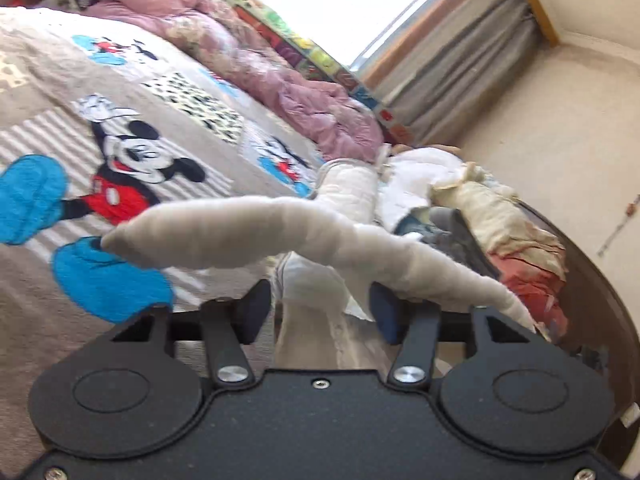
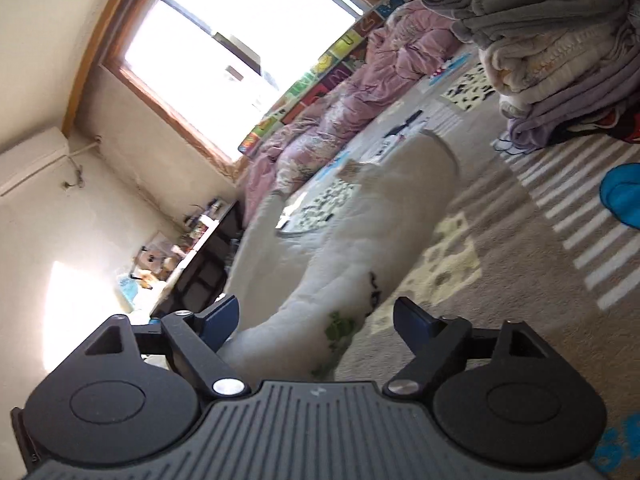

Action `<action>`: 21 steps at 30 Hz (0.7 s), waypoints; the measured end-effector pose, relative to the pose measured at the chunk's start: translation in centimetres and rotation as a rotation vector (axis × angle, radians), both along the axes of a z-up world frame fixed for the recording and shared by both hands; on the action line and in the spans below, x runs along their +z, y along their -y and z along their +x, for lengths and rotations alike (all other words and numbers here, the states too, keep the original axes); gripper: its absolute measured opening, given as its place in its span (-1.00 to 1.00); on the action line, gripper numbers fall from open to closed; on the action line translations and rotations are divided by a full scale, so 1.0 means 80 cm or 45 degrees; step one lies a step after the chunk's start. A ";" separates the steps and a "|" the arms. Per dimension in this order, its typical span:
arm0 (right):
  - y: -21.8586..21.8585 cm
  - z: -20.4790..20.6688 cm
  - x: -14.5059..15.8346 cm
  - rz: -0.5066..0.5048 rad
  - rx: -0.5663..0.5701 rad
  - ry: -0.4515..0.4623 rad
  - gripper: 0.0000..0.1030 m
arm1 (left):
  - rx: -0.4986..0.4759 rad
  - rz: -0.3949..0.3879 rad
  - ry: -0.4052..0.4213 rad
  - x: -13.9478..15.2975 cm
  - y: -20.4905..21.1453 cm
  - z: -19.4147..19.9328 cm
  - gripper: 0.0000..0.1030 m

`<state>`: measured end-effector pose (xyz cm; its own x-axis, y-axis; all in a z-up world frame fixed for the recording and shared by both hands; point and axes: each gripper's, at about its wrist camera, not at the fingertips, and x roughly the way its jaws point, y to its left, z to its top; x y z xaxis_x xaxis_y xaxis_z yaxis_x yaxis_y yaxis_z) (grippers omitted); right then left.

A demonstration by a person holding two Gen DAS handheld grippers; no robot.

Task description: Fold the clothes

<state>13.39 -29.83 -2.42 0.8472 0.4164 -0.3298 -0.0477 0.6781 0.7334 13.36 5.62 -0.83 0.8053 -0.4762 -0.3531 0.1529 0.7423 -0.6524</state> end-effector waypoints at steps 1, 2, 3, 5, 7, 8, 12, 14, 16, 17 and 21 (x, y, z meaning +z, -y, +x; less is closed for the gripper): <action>0.001 0.006 -0.007 -0.031 -0.035 -0.071 0.77 | 0.066 0.002 -0.045 -0.011 -0.012 0.004 0.33; 0.001 0.011 -0.014 -0.059 -0.067 -0.134 0.77 | 0.126 -0.003 -0.089 -0.021 -0.023 0.007 0.33; 0.002 0.004 -0.020 -0.057 -0.071 -0.119 0.77 | 0.152 -0.041 -0.124 -0.026 -0.033 0.008 0.33; -0.008 -0.013 -0.023 -0.141 -0.059 -0.075 0.77 | 0.177 -0.130 -0.147 -0.033 -0.050 0.010 0.33; -0.028 -0.027 -0.024 -0.250 -0.015 -0.027 0.77 | 0.185 -0.138 -0.134 -0.030 -0.055 0.009 0.34; -0.039 -0.032 -0.023 -0.302 0.018 0.000 0.77 | 0.182 -0.128 -0.128 -0.029 -0.054 0.008 0.33; -0.099 -0.042 -0.005 -0.577 0.202 0.152 0.77 | 0.160 -0.062 -0.131 -0.019 -0.040 0.003 0.34; -0.134 -0.045 0.008 -0.724 0.318 0.230 0.77 | 0.180 -0.049 -0.178 -0.020 -0.040 -0.005 0.33; -0.162 -0.045 0.017 -0.850 0.395 0.271 0.74 | 0.205 -0.072 -0.255 -0.028 -0.044 -0.013 0.33; -0.178 -0.046 0.021 -0.924 0.434 0.291 0.70 | 0.213 -0.104 -0.293 -0.033 -0.047 -0.017 0.33; -0.226 -0.042 0.023 -1.122 0.541 0.308 0.38 | 0.186 -0.247 -0.443 -0.057 -0.054 -0.021 0.33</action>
<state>10.03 -11.77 -0.62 0.7703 0.3902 -0.5044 -0.4928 0.8662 -0.0825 11.67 9.95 -5.40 0.7181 -0.4502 -0.5308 -0.1989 0.5981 -0.7764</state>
